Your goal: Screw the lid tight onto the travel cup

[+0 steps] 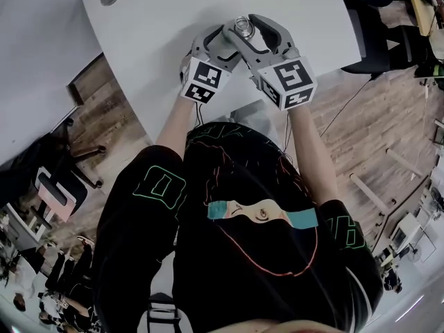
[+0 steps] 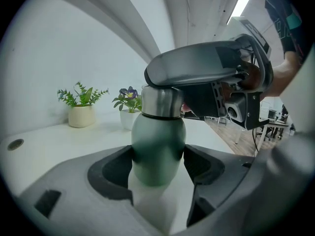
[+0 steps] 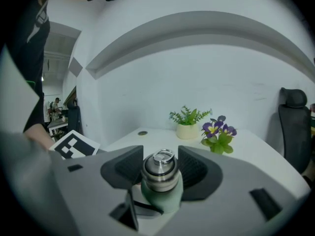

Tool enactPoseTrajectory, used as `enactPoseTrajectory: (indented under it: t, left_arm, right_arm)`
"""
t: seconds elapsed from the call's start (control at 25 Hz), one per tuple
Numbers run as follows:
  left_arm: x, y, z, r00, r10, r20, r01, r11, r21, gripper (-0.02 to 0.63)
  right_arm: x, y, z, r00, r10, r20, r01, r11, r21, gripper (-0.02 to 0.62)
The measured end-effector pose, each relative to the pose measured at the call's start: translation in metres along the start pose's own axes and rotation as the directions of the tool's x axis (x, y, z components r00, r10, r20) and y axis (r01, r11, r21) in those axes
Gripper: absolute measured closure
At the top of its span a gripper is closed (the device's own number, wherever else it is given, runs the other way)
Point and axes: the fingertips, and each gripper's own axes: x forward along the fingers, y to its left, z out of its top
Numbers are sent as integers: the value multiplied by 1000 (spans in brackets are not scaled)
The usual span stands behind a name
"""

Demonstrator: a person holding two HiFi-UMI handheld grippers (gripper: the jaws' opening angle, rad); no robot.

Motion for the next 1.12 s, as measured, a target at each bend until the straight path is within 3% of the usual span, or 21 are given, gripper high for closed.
enactPoseTrajectory:
  t: [0.24,0.48,0.76,1.12]
  left_arm:
    - [0,-1,-2,1000,-4,-2,4,1000,-6,268]
    - [0,-3,-2,1000,-6,-3,6,1000,-6,268]
    - [-1,-3,-3,1000,-9,-6,9,1000,-1,268]
    - [0,-3,-2,1000,-11,-3,11,1000,-4,268]
  right_arm:
    - [0,3,-2,999,45,-18,-45,998,-40,364]
    - [1,10,-7,983,167,-78,-176,976,-128,319]
    - [-2,14,-10,926,340,-162,-368,909,-194,316]
    - [2,16,-11,838,493,-234,-538,818,-202,324]
